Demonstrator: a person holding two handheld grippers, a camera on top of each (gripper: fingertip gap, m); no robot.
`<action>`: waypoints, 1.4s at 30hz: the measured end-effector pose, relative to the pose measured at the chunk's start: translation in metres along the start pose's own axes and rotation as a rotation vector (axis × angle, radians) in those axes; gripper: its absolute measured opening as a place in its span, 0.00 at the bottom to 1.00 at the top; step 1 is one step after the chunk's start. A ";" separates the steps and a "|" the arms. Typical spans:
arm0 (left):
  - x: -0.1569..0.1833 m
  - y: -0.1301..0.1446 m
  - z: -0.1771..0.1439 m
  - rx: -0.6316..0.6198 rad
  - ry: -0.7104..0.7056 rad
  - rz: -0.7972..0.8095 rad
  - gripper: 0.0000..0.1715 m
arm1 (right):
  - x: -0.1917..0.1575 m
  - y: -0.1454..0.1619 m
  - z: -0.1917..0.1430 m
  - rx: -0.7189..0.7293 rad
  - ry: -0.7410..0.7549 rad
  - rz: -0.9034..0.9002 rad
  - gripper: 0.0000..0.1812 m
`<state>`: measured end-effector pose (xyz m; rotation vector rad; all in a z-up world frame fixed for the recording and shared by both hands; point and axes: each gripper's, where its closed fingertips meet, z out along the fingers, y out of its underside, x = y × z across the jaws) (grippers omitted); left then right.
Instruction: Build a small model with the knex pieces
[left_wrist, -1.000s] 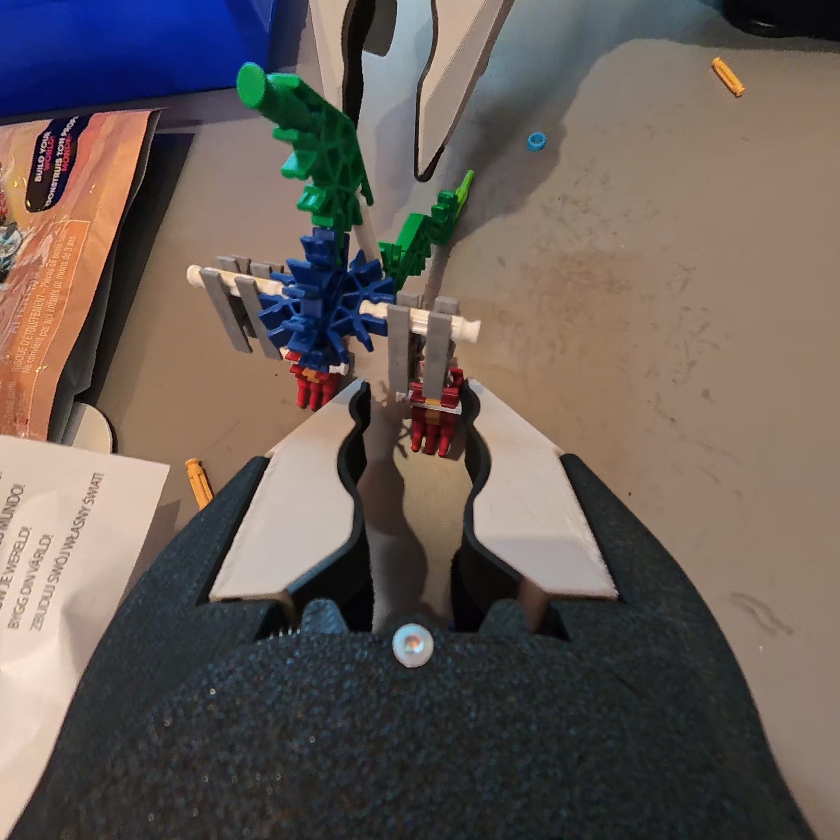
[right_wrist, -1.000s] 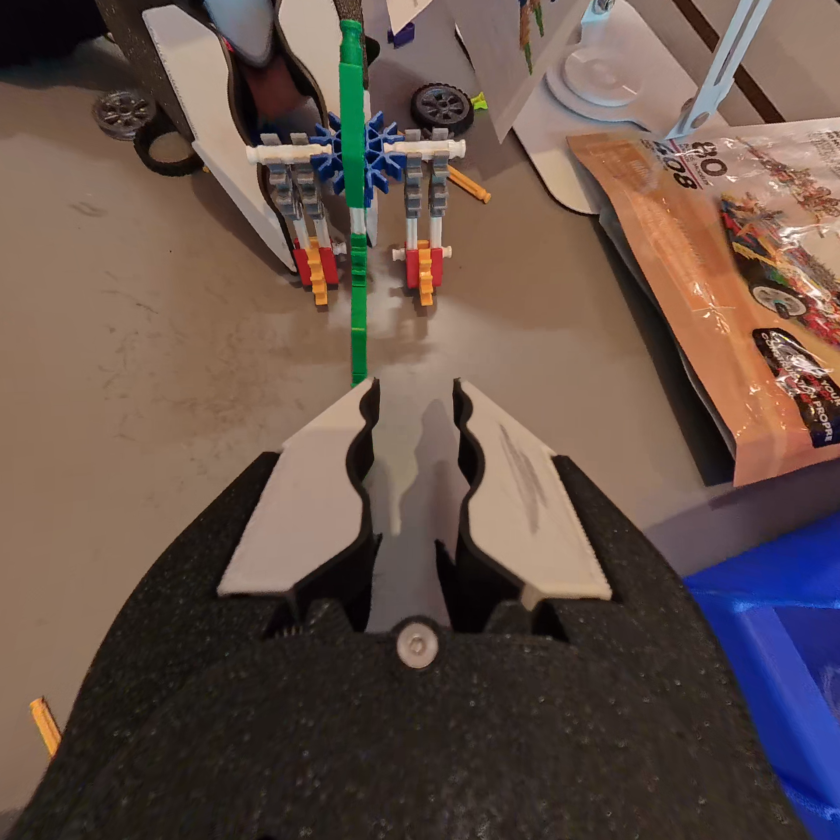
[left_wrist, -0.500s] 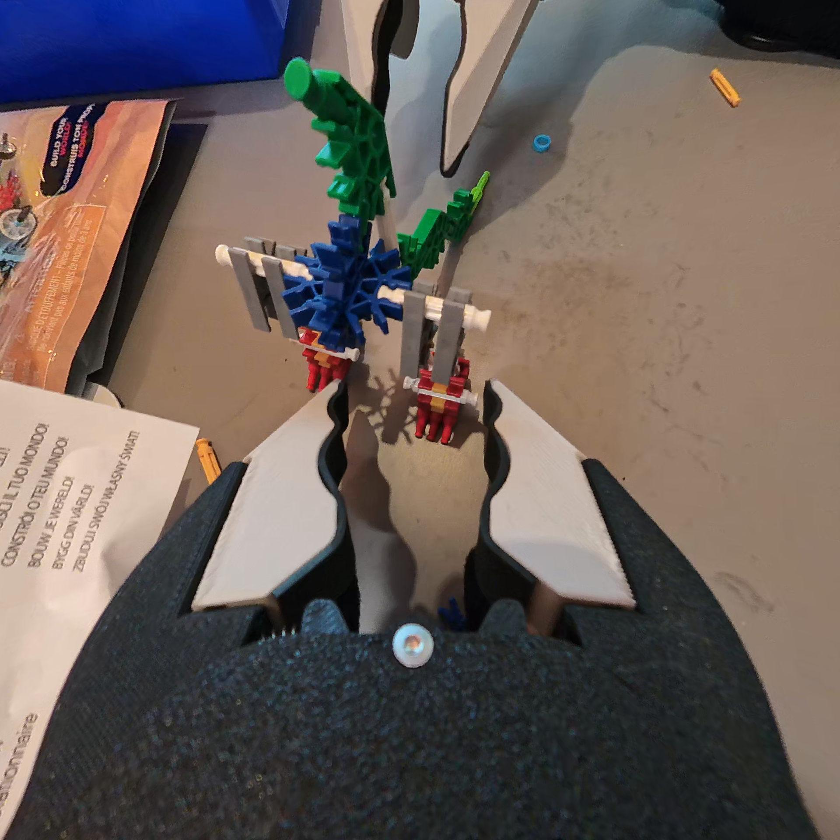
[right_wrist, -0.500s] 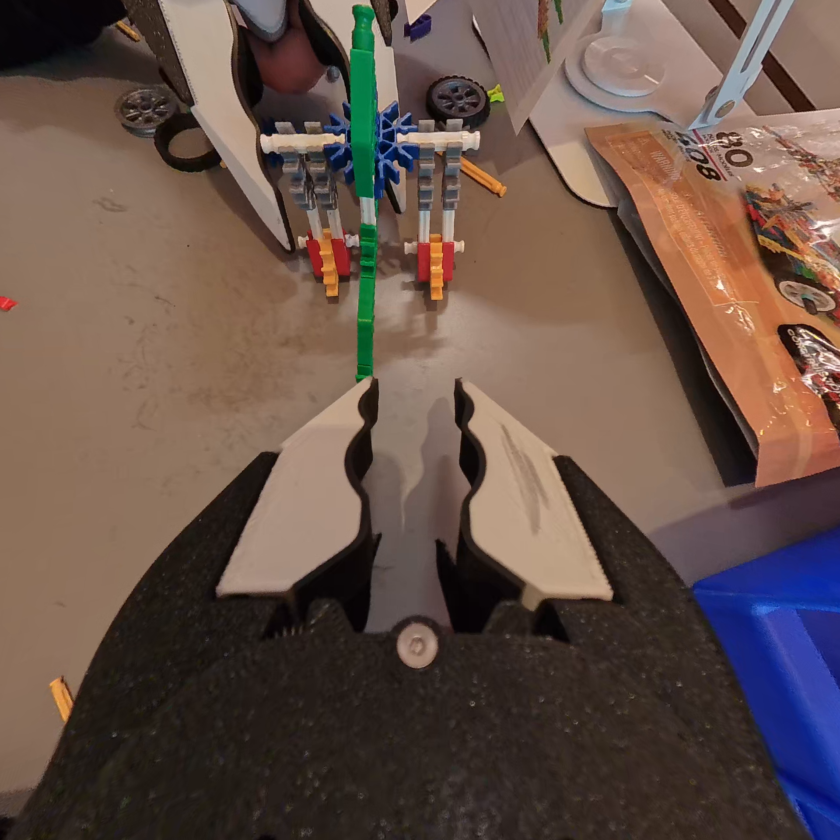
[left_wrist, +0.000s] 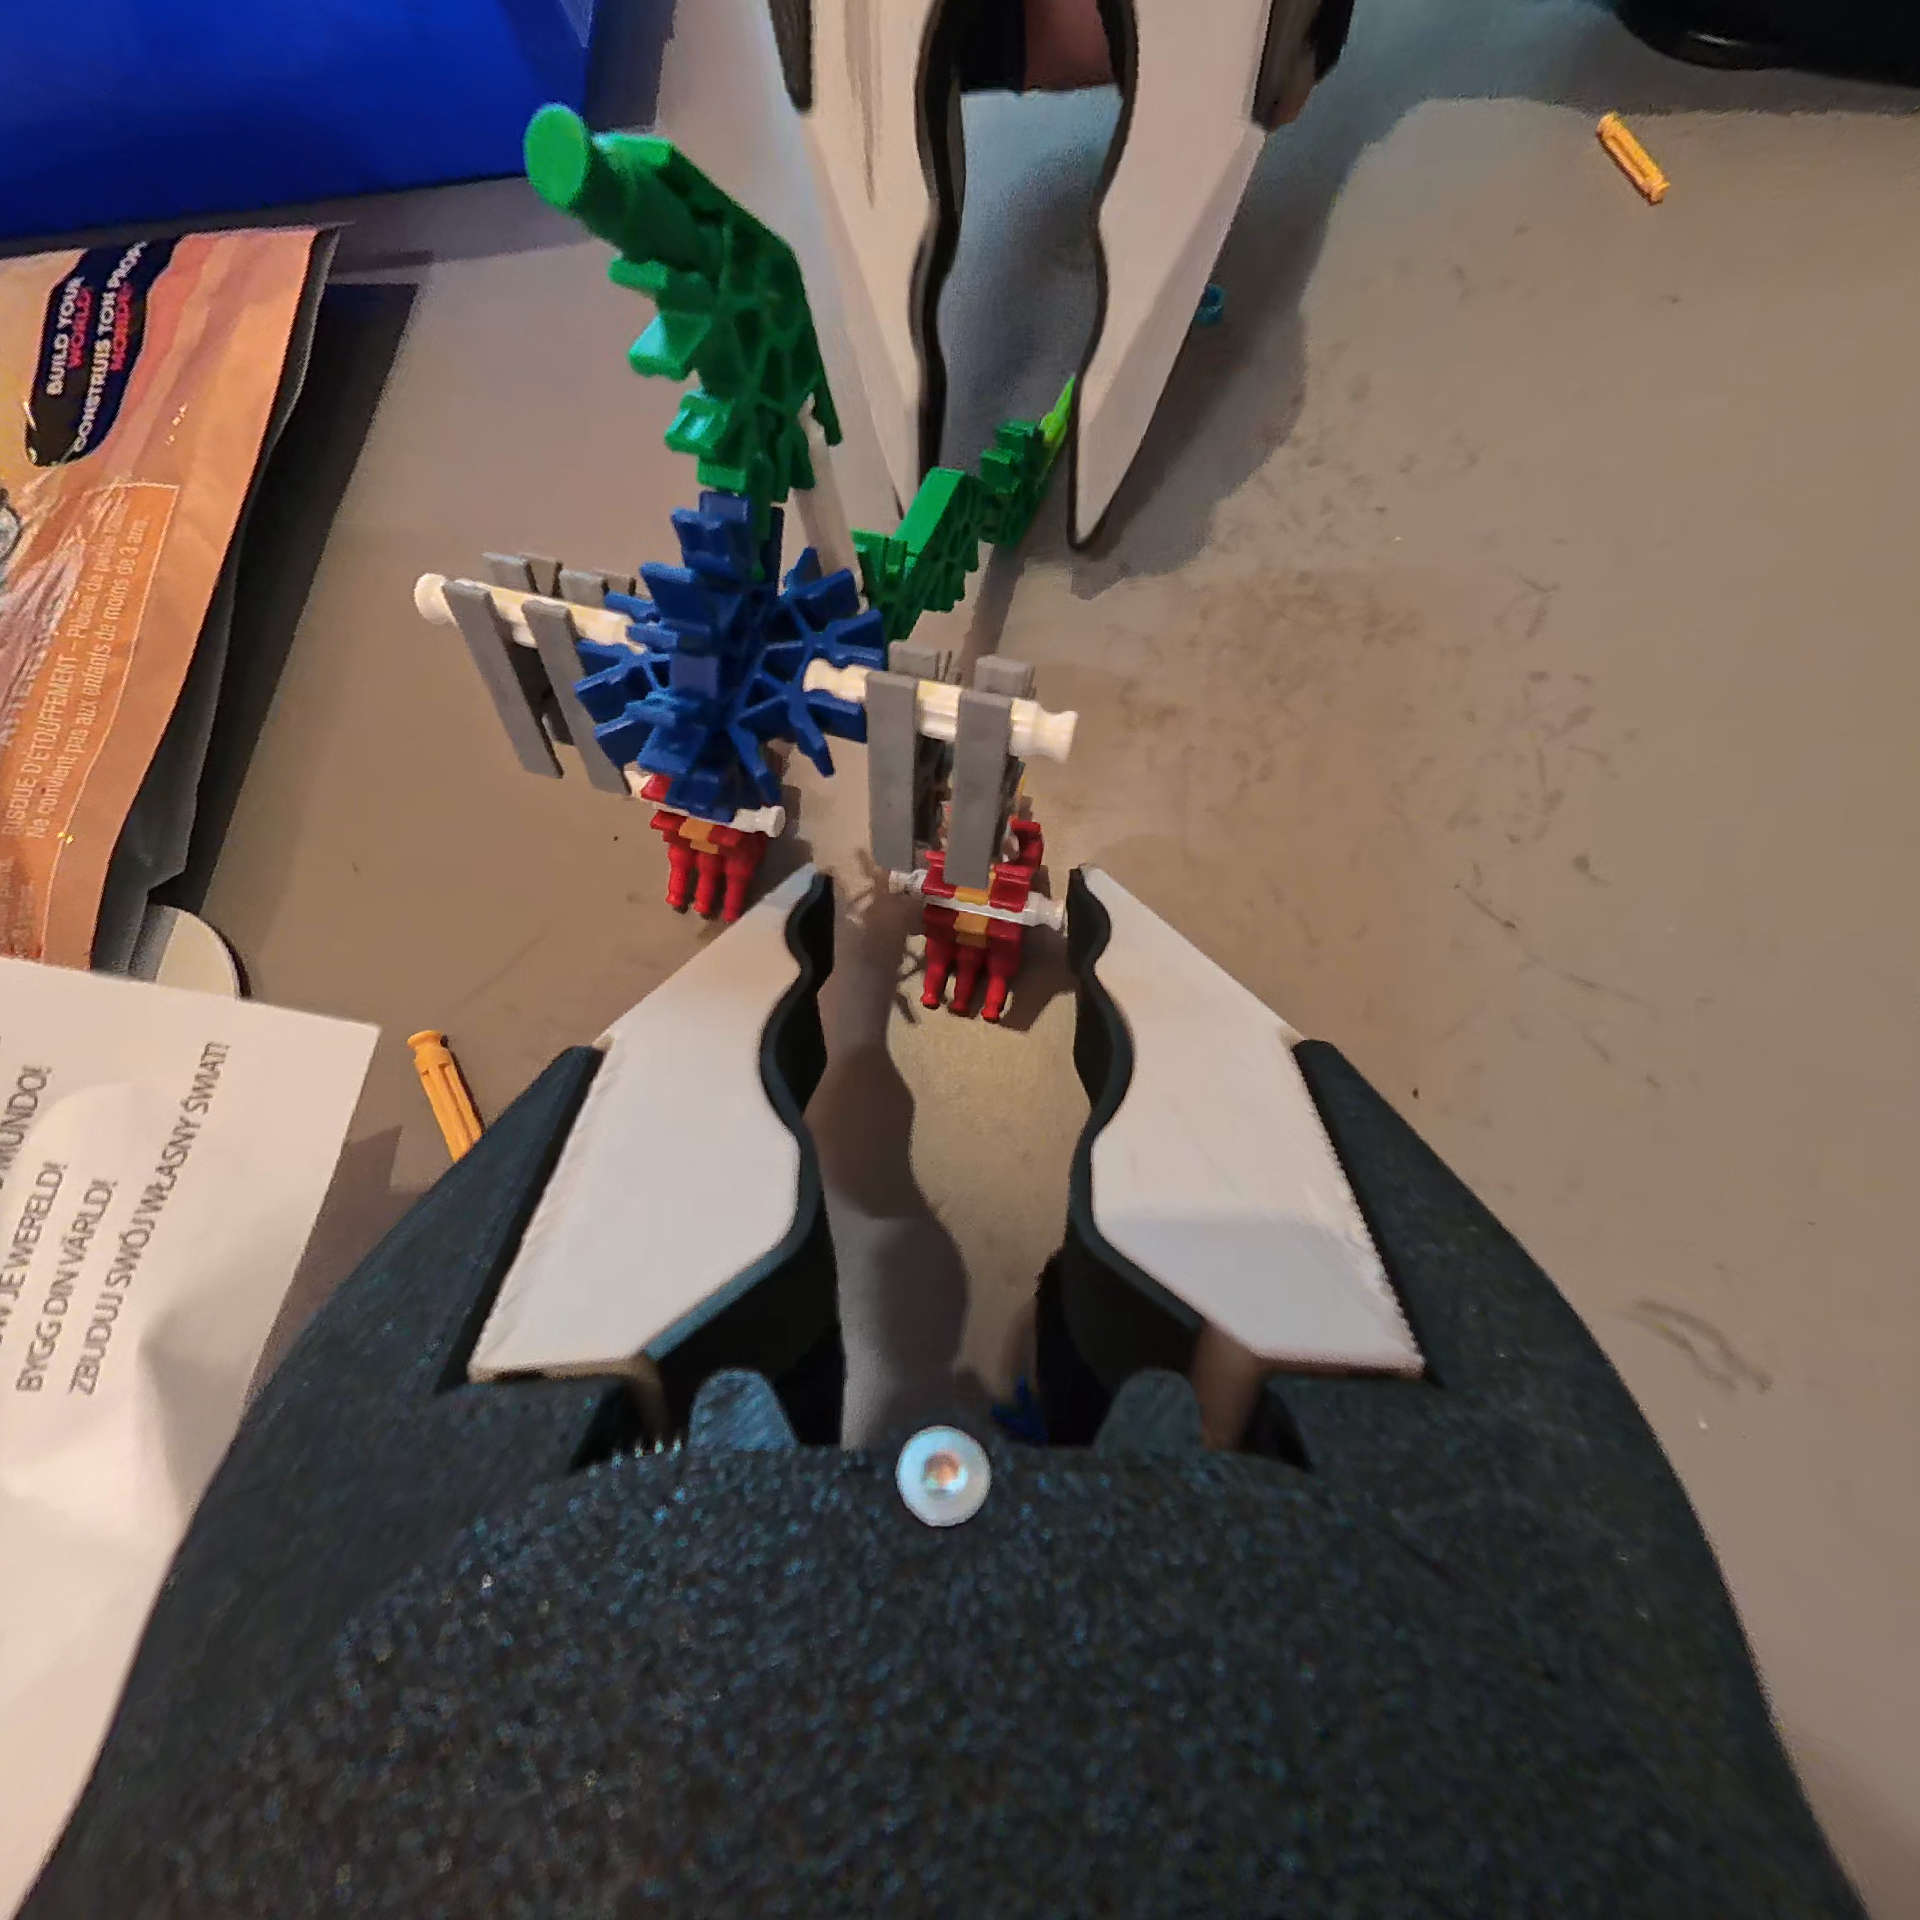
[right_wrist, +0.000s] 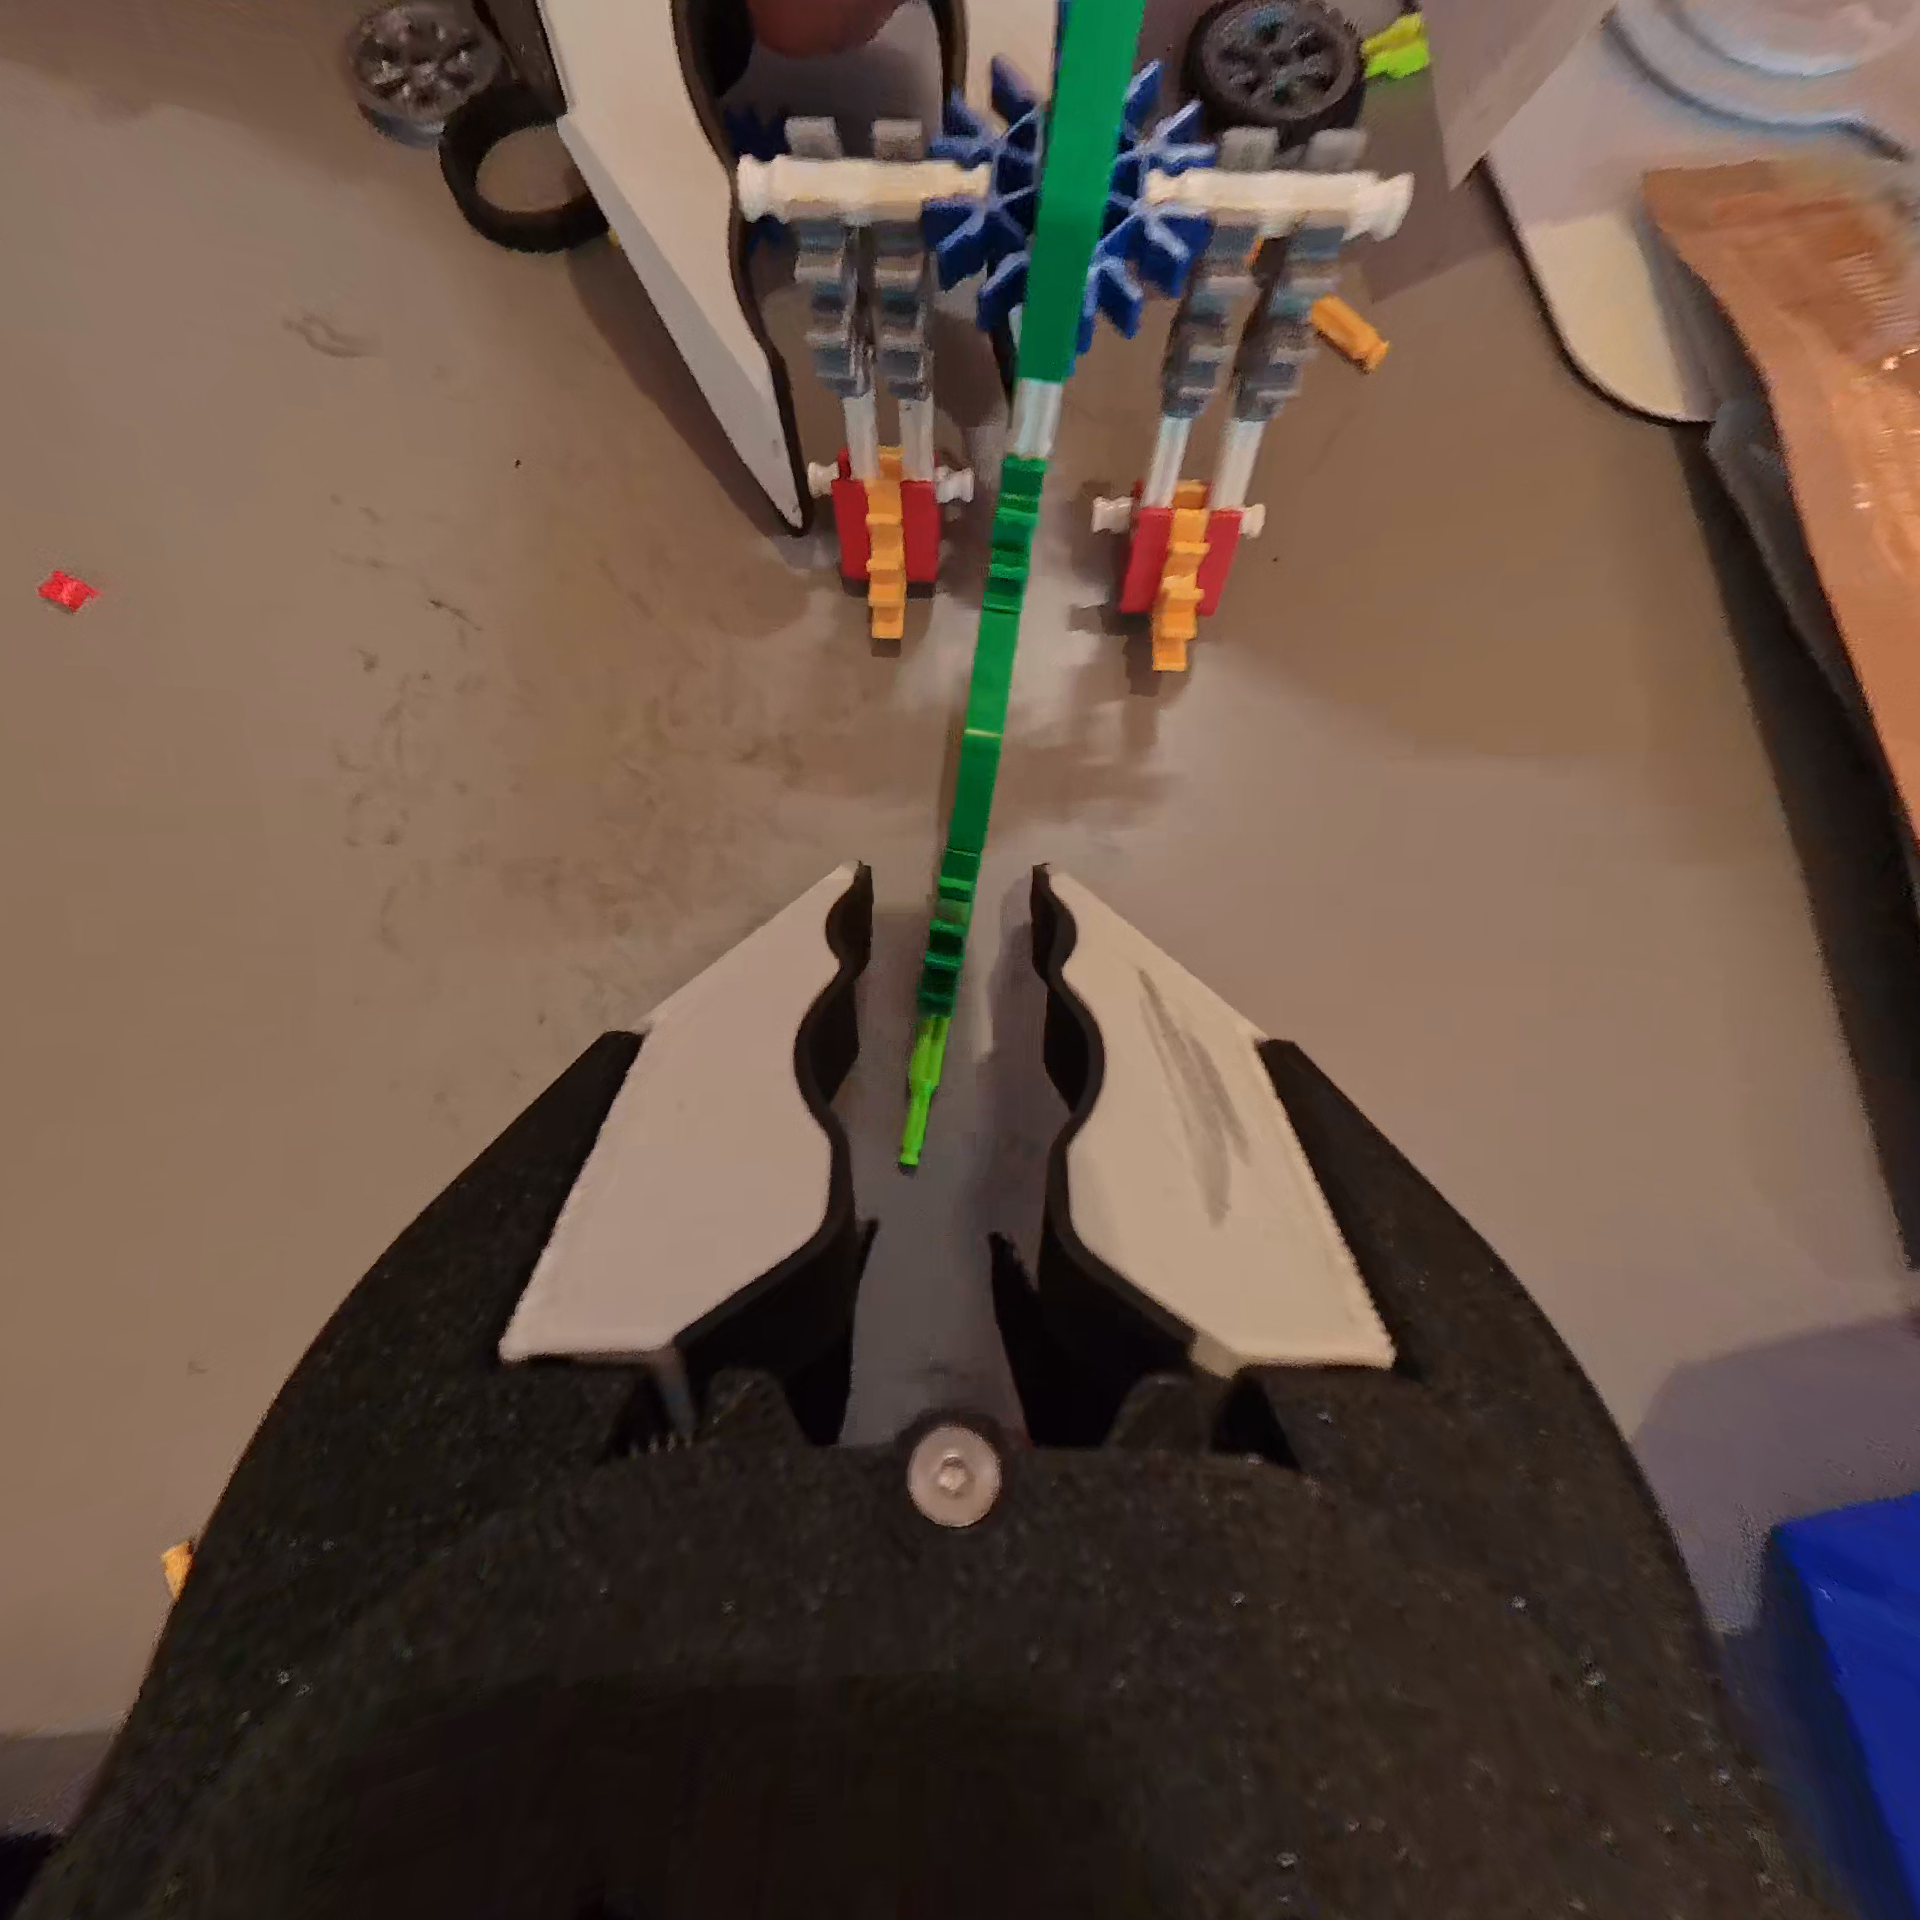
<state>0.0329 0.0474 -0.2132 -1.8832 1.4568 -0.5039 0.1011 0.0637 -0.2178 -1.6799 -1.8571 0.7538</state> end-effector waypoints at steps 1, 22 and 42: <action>0.001 0.000 0.001 -0.003 0.002 0.001 0.25 | -0.002 0.002 0.003 -0.017 -0.008 -0.007 0.13; 0.003 0.004 0.006 -0.029 0.010 0.010 0.24 | -0.003 0.000 -0.001 0.003 -0.016 0.005 0.16; 0.012 0.011 0.000 -0.078 0.028 0.051 0.22 | 0.012 -0.004 -0.041 0.233 0.151 0.119 0.16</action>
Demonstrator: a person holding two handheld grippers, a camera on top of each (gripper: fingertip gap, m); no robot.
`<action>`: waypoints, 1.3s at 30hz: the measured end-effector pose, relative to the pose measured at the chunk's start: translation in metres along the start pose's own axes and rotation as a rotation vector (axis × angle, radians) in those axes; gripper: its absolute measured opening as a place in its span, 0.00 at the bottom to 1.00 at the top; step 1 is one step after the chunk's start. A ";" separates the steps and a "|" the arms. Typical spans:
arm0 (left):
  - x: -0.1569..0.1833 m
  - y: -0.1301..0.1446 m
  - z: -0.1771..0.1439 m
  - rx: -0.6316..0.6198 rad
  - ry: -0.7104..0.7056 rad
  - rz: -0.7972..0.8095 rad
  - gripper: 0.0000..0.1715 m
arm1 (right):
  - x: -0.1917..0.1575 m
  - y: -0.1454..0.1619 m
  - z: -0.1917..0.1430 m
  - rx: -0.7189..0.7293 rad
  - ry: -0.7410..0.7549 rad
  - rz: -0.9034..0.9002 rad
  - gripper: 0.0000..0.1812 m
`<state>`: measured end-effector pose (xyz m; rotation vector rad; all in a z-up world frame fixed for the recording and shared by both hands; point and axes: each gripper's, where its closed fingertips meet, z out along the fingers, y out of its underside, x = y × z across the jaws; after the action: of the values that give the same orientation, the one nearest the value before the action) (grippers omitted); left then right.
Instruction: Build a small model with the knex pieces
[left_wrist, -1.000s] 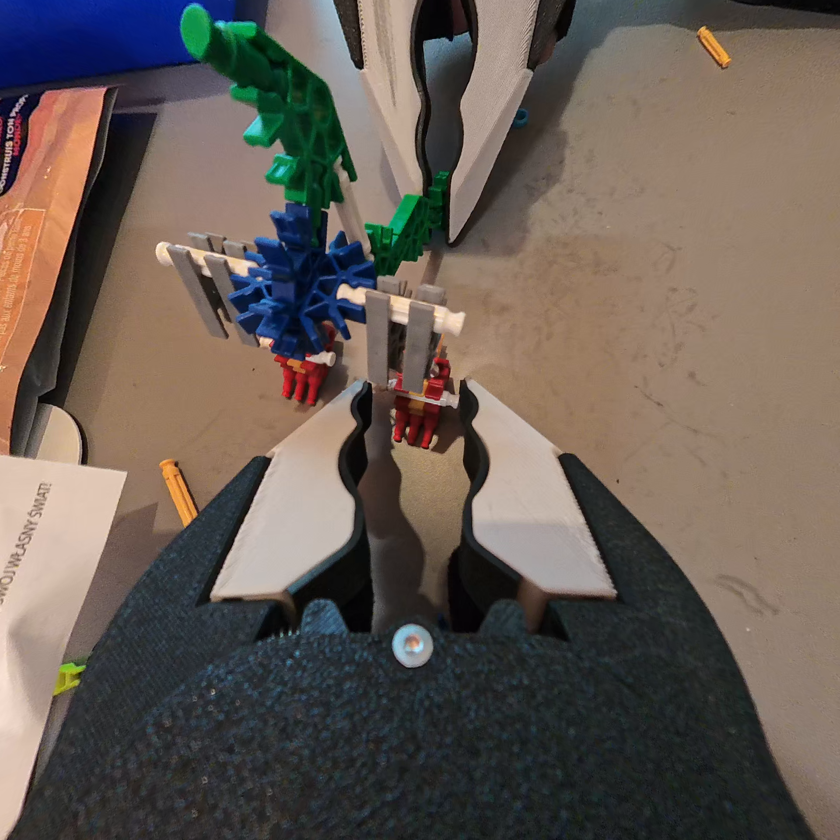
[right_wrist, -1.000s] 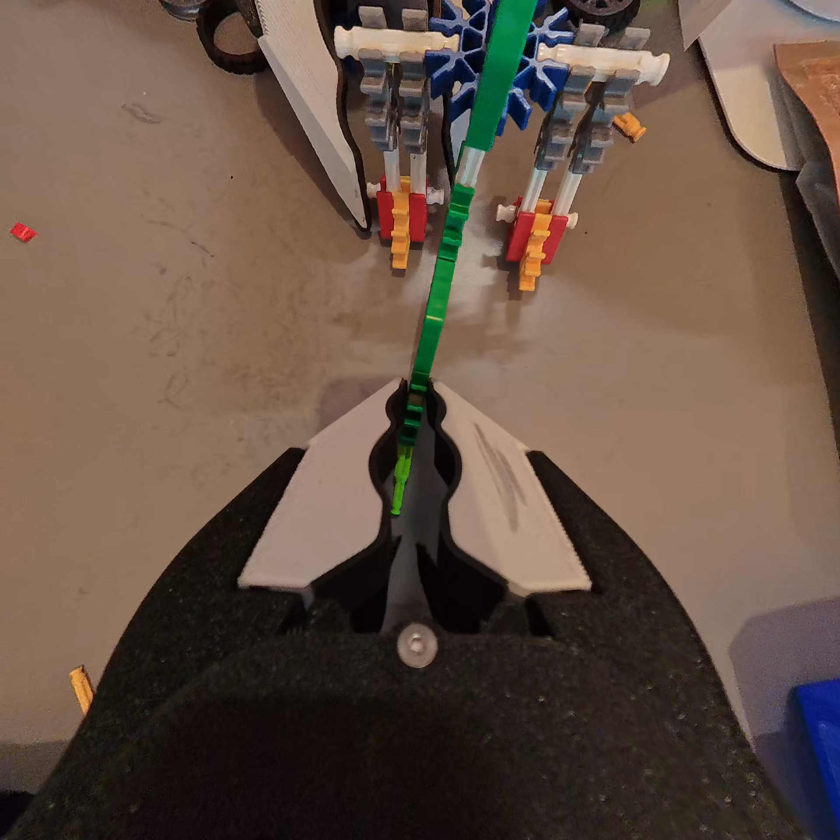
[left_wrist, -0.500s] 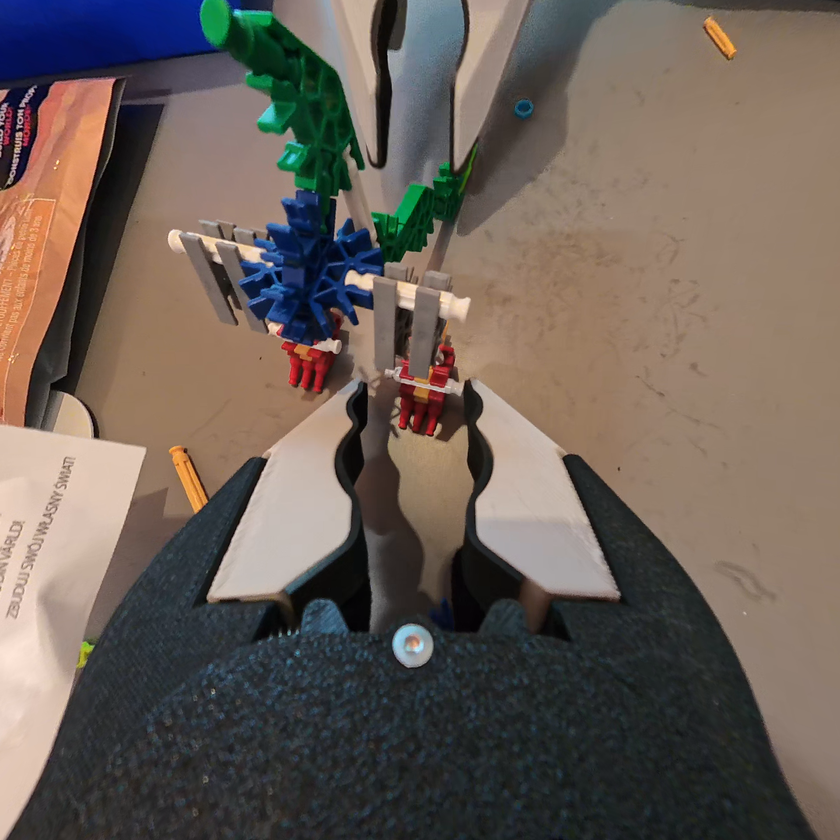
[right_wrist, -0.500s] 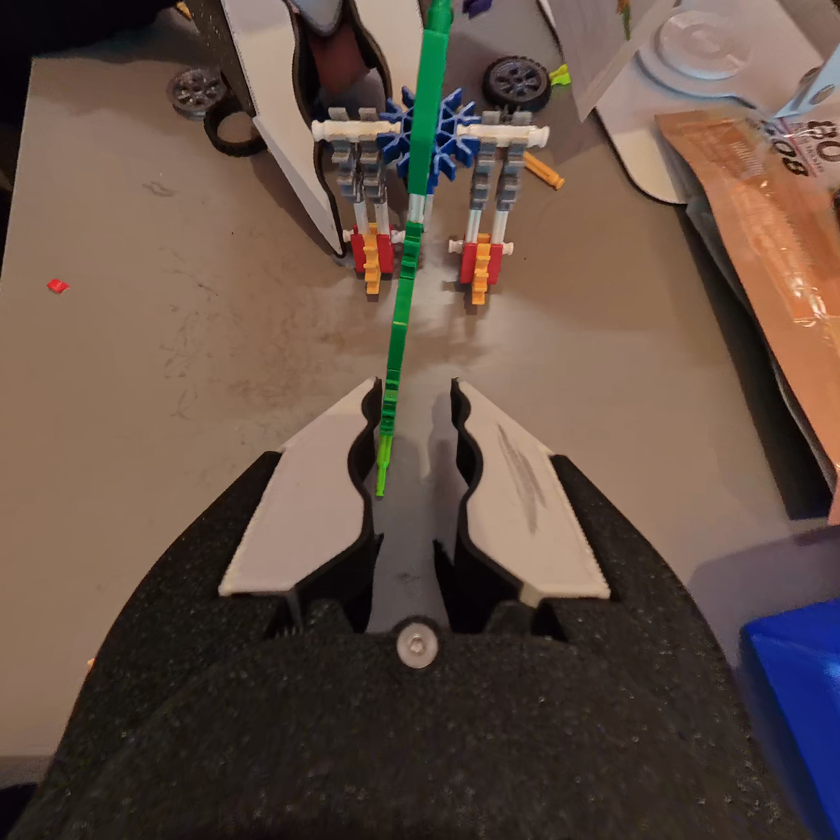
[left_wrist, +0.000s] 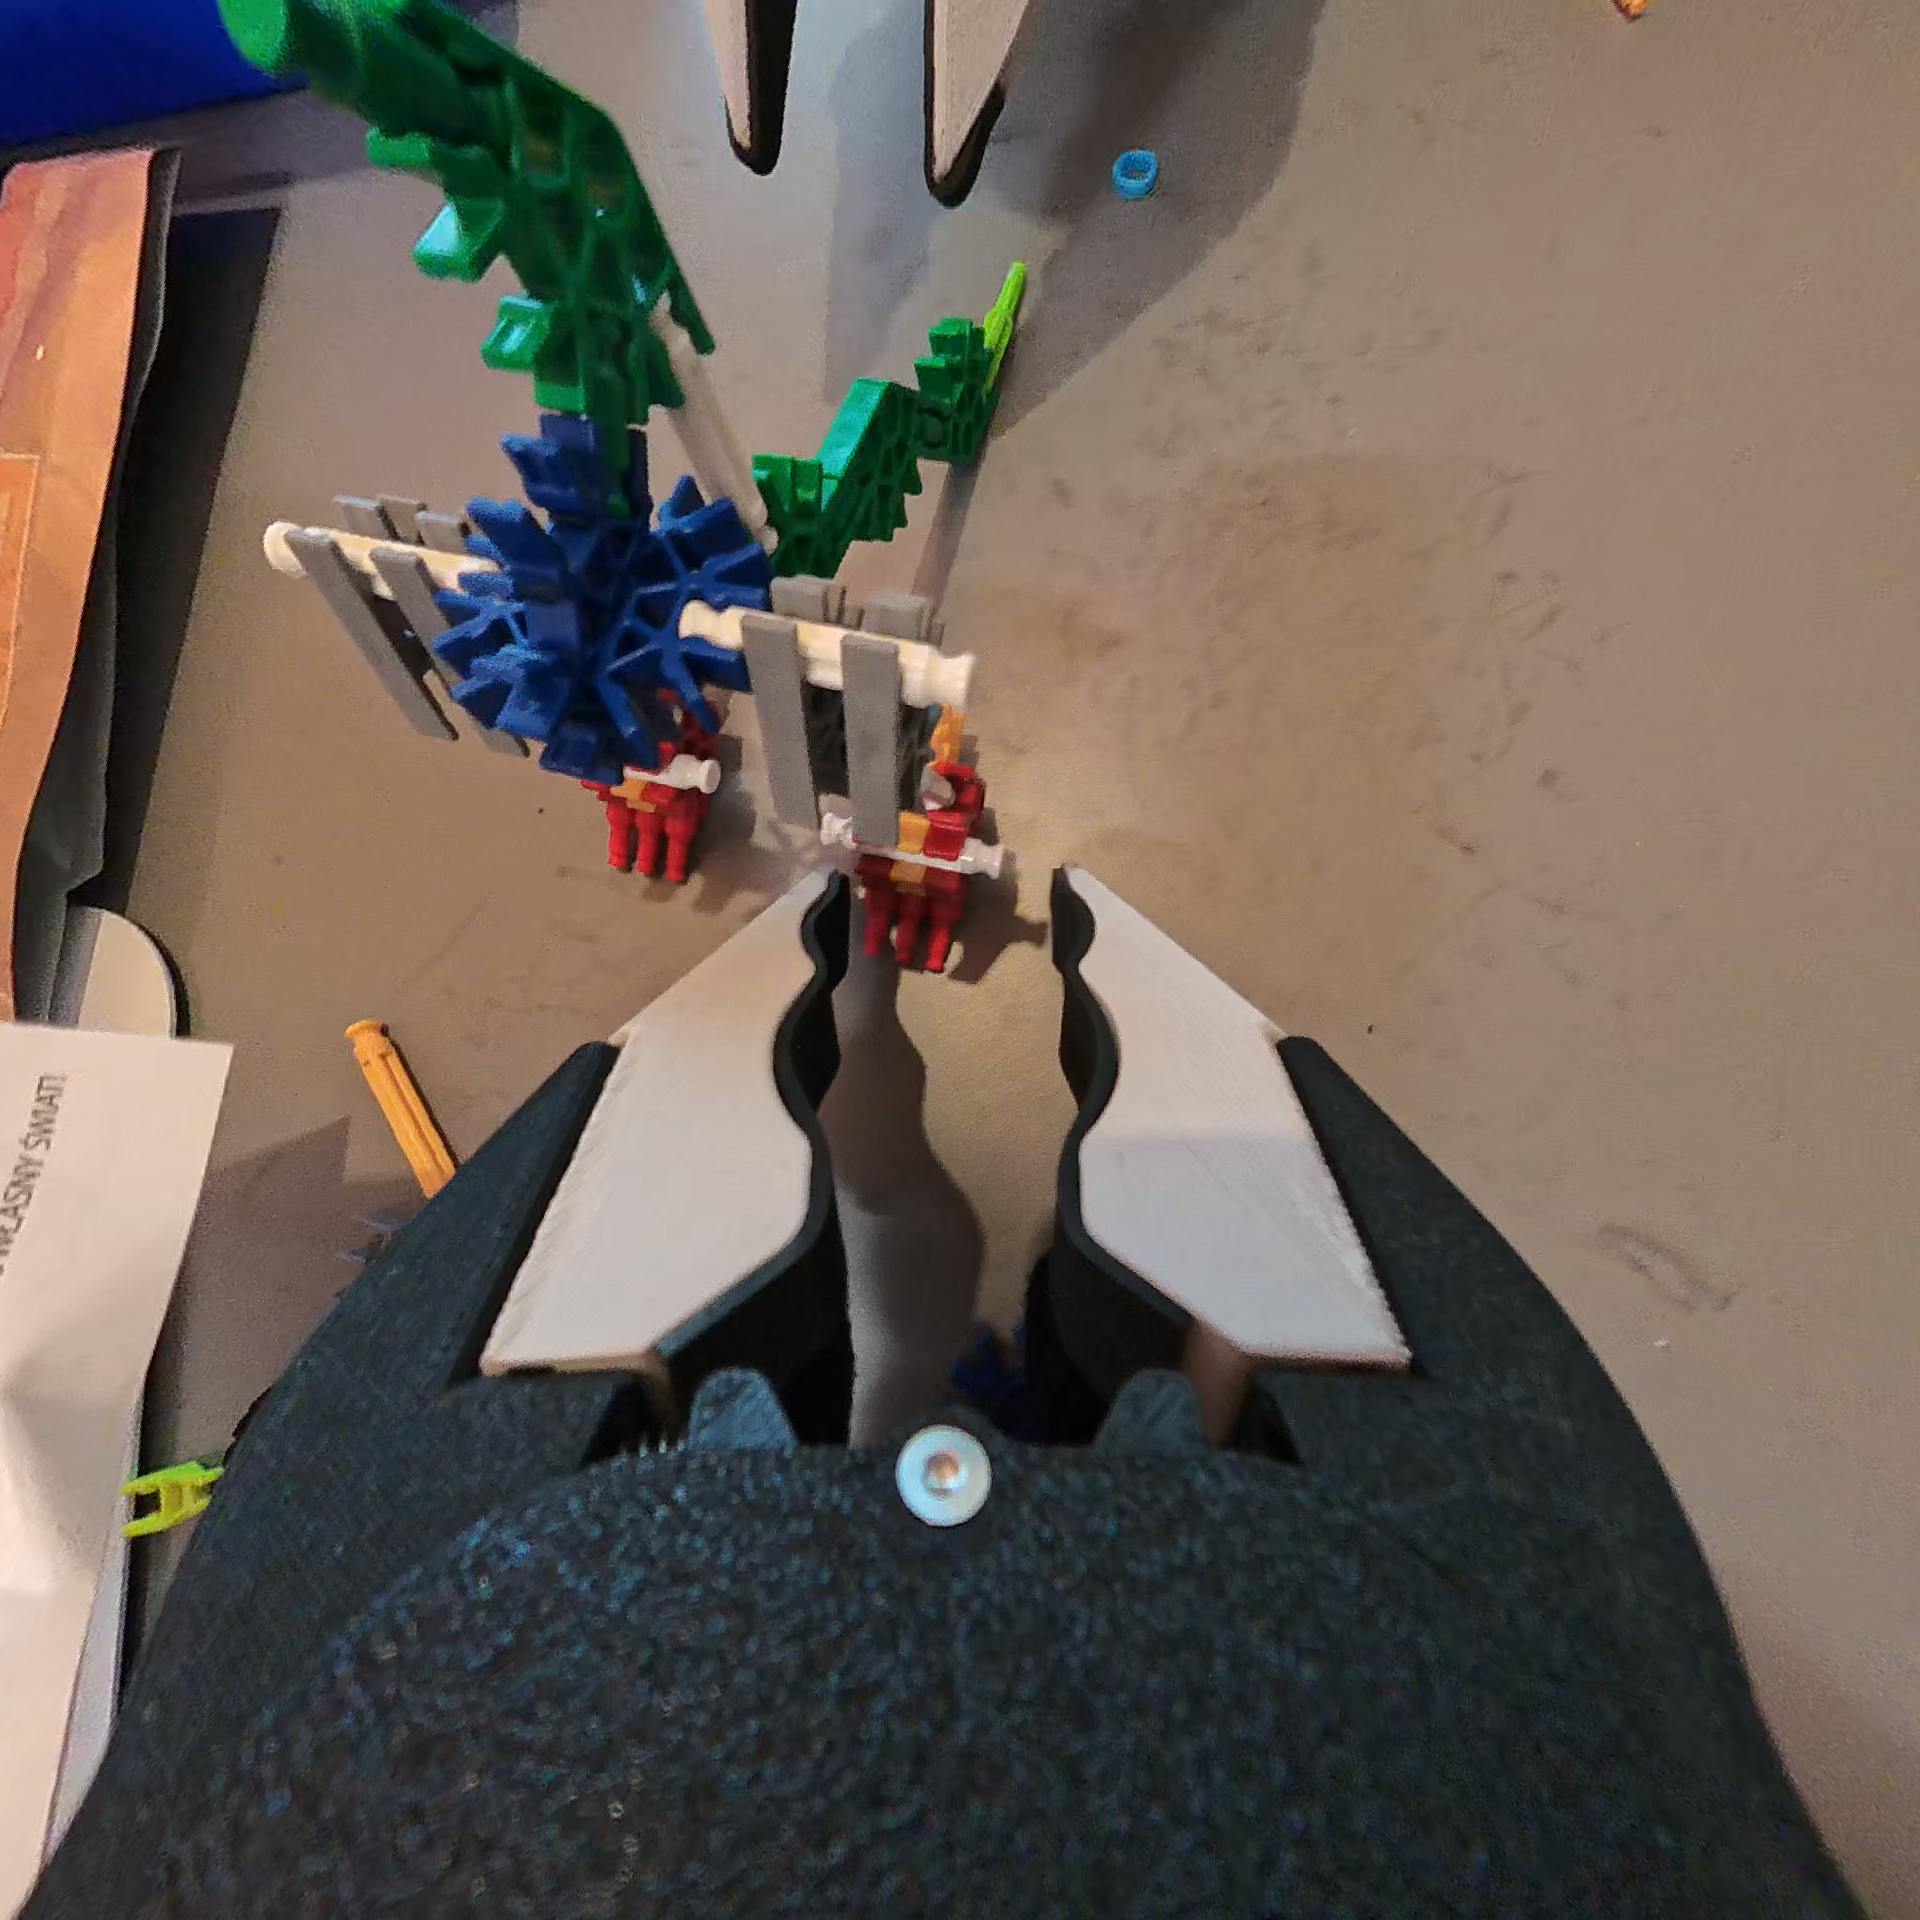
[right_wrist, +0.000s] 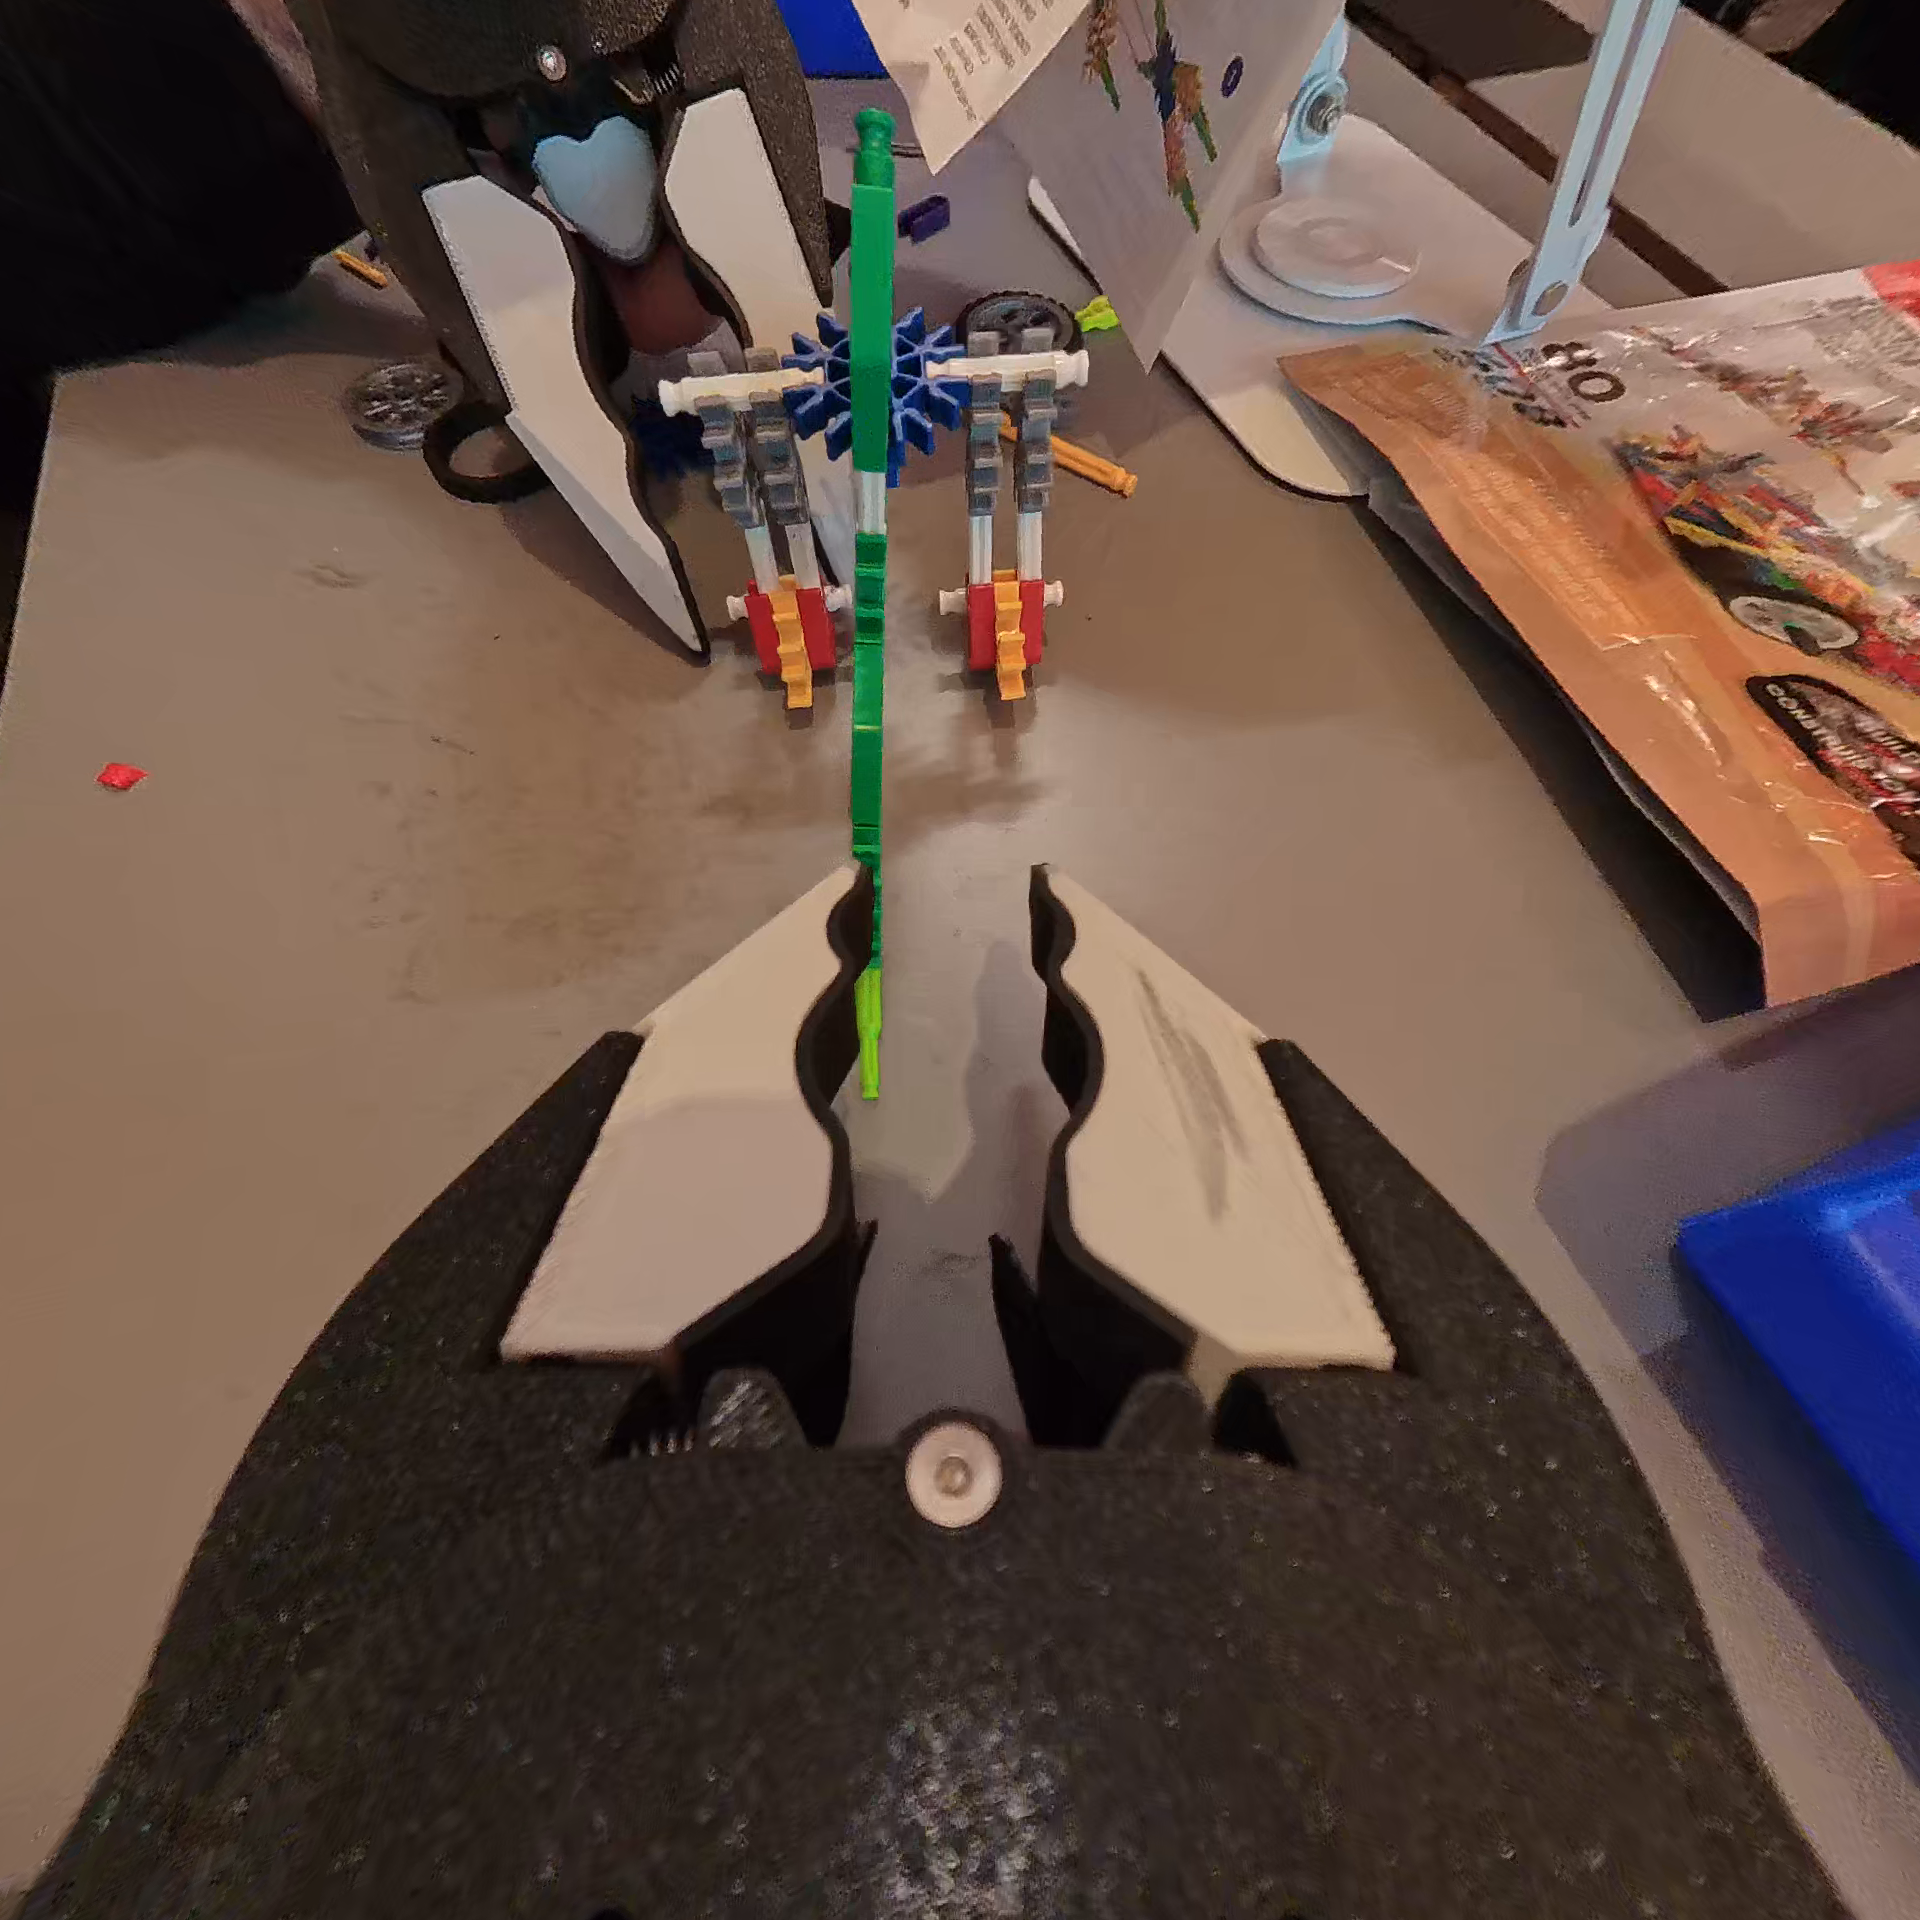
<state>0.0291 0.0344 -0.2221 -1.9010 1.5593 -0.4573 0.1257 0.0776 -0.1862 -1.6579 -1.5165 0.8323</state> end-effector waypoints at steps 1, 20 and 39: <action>0.001 -0.001 0.000 0.003 0.001 0.002 0.22 | -0.001 -0.002 0.000 0.009 0.014 -0.010 0.16; -0.027 -0.017 -0.034 0.169 -0.073 -0.134 0.24 | -0.009 -0.054 0.031 0.152 0.155 -0.096 0.16; -0.039 -0.055 -0.060 0.448 -0.103 -0.156 0.15 | -0.011 -0.073 0.034 0.226 0.120 -0.058 0.05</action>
<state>0.0234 0.0628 -0.1365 -1.6692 1.1305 -0.7000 0.0578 0.0729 -0.1420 -1.4652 -1.3302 0.8246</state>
